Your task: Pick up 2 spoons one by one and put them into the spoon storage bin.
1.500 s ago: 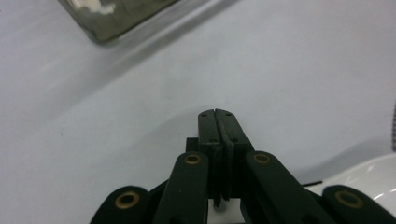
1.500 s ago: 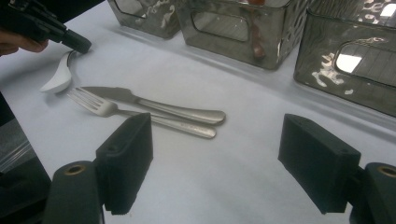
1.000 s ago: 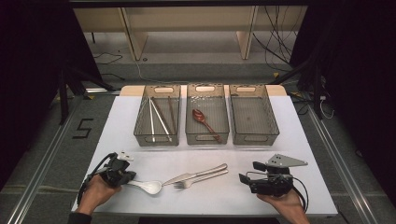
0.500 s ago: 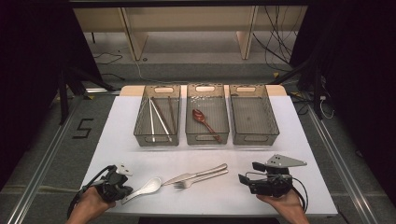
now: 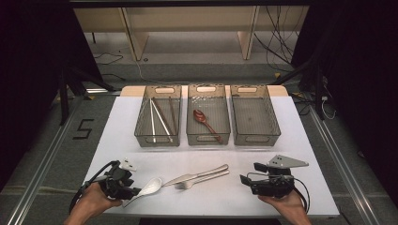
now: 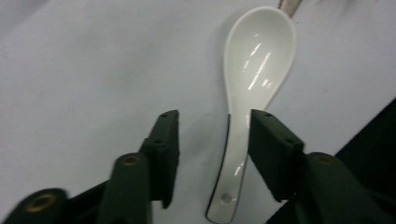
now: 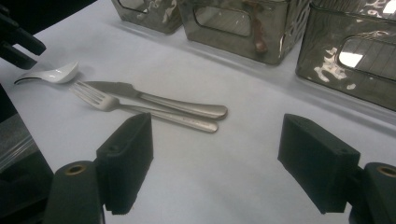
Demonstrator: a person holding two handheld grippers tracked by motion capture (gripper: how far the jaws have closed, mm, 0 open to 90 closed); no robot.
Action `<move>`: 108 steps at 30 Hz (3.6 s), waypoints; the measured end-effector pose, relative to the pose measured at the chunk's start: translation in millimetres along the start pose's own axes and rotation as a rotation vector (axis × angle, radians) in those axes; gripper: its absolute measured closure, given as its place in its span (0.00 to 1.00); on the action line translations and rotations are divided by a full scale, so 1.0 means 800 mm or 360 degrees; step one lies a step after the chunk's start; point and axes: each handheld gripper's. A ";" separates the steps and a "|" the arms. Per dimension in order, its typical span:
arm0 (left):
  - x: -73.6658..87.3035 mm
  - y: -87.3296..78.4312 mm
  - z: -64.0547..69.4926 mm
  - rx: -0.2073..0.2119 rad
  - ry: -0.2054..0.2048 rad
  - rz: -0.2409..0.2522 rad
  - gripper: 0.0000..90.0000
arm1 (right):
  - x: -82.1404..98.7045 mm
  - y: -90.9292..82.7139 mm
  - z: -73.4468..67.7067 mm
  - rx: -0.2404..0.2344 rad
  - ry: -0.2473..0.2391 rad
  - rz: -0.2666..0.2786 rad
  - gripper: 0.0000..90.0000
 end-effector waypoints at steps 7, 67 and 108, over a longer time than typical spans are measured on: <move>-0.007 0.013 0.008 0.0041 0.0039 -0.0125 0.36 | 0.000 0.001 -0.001 -0.0003 -0.0001 -0.0002 0.30; -0.019 0.014 -0.001 0.0040 0.0032 -0.0026 0.83 | 0.001 -0.001 -0.001 -0.0005 -0.0002 0.0001 0.30; -0.153 -0.023 -0.009 0.0144 0.0079 0.0514 0.83 | 0.000 -0.004 -0.002 -0.0017 0.0001 0.0014 0.30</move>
Point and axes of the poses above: each handheld gripper's, and its own axes: y roughly forward along the jaws, x roughly out of its underside, z roughly to its right, and after that the axes turned 6 degrees about x, right-handed
